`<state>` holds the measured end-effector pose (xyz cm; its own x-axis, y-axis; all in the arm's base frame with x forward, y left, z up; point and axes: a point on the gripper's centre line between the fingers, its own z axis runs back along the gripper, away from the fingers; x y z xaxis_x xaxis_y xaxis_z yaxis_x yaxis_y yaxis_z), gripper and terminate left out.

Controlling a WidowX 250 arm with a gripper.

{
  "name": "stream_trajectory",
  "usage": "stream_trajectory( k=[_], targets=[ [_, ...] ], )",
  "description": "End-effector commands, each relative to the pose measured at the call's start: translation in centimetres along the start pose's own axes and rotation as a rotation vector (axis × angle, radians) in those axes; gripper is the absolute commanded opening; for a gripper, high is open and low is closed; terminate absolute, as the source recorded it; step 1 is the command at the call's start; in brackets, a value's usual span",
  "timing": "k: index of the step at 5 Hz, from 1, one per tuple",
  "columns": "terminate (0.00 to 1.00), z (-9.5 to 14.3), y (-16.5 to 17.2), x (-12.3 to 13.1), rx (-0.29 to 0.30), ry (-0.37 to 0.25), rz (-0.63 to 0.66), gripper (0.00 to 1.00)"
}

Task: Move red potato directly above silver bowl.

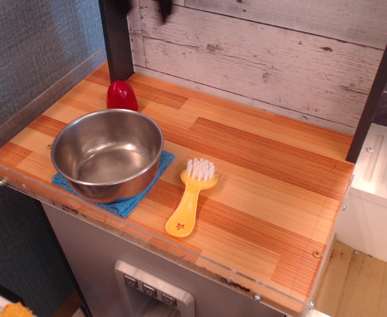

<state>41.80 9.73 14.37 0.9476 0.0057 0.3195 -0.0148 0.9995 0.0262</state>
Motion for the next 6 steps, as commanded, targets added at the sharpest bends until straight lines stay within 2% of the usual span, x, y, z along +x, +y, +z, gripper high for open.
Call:
stream_trajectory(
  k=[1, 2, 3, 5, 6],
  targets=[
    [0.00, 3.0, -3.1, -2.4, -0.004, -0.028, 0.013, 1.00],
    [0.00, 3.0, -3.6, -4.0, -0.015, 0.001, 0.065, 1.00],
    [0.00, 3.2, -3.9, -5.0, -0.055, 0.003, 0.091, 1.00],
    [0.00, 2.1, -4.0, -5.9, -0.028, 0.051, 0.024, 1.00],
    [0.00, 2.2, -3.8, -5.9, -0.021, 0.083, -0.093, 1.00]
  ],
)
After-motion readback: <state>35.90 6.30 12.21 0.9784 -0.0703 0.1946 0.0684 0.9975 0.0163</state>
